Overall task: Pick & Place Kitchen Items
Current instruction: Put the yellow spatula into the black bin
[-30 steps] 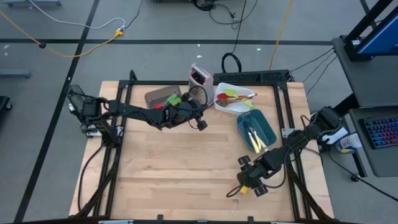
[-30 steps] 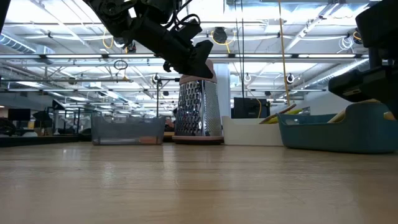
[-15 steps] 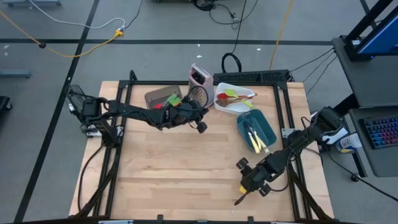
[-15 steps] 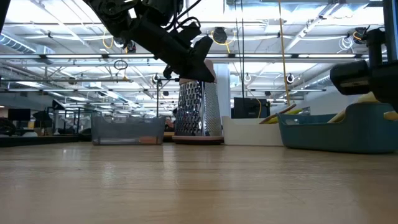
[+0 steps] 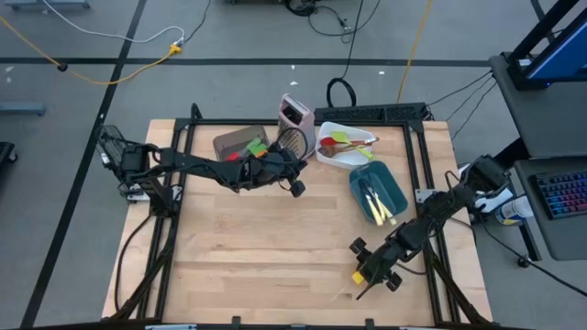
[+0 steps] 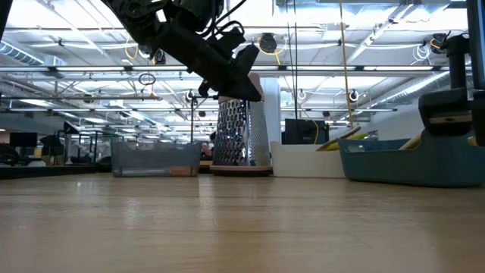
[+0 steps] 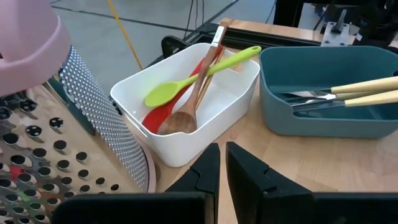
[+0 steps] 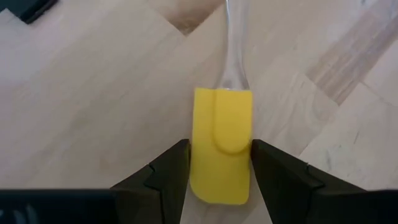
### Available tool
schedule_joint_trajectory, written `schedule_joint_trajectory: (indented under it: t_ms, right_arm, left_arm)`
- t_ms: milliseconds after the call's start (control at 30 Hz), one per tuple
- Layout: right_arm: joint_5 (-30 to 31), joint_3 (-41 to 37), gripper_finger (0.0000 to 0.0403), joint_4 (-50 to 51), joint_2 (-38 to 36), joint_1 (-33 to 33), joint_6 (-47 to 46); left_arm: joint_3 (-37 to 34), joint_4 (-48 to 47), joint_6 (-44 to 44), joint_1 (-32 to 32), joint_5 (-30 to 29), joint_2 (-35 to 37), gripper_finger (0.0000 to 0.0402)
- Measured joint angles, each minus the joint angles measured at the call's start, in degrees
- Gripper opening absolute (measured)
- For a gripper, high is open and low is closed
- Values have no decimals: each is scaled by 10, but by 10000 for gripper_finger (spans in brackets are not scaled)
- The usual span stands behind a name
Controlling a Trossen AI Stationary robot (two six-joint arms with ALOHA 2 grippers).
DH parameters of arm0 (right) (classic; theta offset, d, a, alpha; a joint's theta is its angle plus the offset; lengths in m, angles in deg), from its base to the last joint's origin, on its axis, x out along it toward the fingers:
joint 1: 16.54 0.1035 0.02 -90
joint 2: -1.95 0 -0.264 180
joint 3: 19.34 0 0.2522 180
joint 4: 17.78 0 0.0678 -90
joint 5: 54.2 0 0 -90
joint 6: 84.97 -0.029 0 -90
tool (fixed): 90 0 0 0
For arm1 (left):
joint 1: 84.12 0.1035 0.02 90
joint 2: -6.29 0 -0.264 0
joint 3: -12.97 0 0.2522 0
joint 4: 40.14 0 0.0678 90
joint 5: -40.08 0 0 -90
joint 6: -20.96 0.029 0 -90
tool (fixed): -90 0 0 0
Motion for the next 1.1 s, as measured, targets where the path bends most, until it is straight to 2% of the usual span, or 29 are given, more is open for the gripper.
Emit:
schedule_joint_trajectory:
  t_ms: [167, 300, 567, 867, 1100]
  right_arm:
    - [7, -41, 161, -93, 0, 0, 30]
    - [9, -71, 128, -159, 1, 0, 25]
    - [27, -88, 69, -171, 2, 0, 17]
    - [31, -90, 52, -264, 5, -5, 11]
    - [32, -90, 51, -273, 5, -20, -45]
  left_arm:
    - [0, 0, 2, 0, 0, 0, 31]
    - [0, 1, 4, 1, 0, 0, 31]
    - [0, 1, 24, 7, -1, 0, 31]
    - [0, 1, 38, 13, -1, 0, 31]
    - [0, 3, 50, 23, 0, 0, 31]
